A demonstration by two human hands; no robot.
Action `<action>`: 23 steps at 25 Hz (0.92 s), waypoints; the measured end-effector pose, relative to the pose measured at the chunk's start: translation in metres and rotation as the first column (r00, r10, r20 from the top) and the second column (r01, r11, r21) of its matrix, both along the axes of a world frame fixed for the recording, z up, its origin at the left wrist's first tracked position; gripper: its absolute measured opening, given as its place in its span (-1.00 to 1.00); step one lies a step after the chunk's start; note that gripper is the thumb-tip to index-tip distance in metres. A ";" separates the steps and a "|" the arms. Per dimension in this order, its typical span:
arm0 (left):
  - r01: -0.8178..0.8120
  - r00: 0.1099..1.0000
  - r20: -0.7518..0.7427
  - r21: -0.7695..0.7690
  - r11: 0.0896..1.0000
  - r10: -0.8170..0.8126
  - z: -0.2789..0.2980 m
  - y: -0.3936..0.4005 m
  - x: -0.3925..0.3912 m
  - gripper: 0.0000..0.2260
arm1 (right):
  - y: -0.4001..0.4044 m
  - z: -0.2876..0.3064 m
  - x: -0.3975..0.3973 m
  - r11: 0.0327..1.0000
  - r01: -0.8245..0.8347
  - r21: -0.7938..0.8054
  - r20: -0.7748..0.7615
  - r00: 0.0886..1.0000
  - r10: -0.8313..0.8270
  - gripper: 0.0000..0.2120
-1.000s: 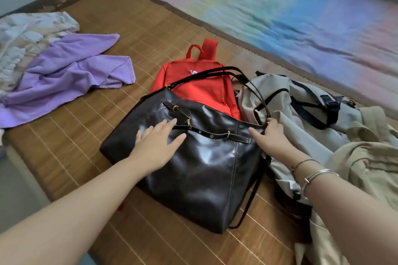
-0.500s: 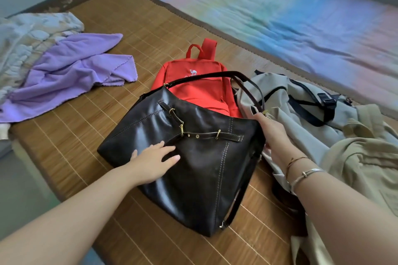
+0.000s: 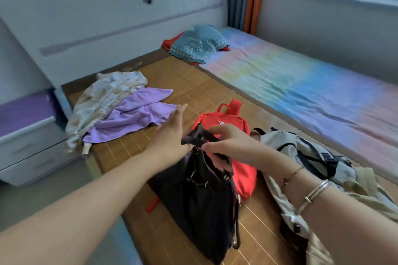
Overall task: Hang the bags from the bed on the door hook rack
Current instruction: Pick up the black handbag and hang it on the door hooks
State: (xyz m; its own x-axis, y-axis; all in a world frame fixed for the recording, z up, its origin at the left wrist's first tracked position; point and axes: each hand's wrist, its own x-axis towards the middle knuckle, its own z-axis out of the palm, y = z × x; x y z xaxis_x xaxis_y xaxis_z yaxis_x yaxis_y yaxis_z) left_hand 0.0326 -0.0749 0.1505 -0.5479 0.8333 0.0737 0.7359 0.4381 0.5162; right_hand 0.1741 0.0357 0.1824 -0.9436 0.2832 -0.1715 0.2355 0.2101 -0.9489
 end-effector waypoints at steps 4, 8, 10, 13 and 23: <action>-0.007 1.000 0.021 0.125 0.992 0.004 0.086 -0.082 -0.010 -0.63 | -0.074 0.093 -0.023 0.958 -0.230 0.168 -0.102 0.963 0.249 -0.88; -0.291 0.956 0.121 0.243 0.925 0.269 0.167 -0.205 -0.018 -0.79 | -0.155 0.181 -0.045 0.890 -0.319 0.326 -0.182 0.902 0.390 -0.86; -0.425 0.905 0.152 0.307 0.851 0.397 0.217 -0.278 -0.011 -0.73 | -0.202 0.221 -0.051 0.832 -0.388 0.397 -0.156 0.865 0.477 -0.85; -0.503 0.864 0.135 0.302 0.810 0.486 0.283 -0.380 0.021 -0.71 | -0.278 0.266 -0.056 0.727 -0.524 0.444 -0.101 0.777 0.621 -0.89; -0.738 0.667 0.244 0.088 0.669 0.704 0.378 -0.714 0.282 -0.86 | -0.632 0.350 0.069 0.346 -0.805 0.482 -0.165 0.305 0.938 -0.97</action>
State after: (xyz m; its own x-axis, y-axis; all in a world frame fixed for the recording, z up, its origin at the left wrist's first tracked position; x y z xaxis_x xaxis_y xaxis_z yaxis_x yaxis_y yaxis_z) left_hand 0.3150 -0.7892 0.5288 -0.9879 0.1546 0.0110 0.1156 0.6876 0.7168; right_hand 0.2434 -0.5960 0.5324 -0.6028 -0.7847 0.1447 -0.5807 0.3070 -0.7540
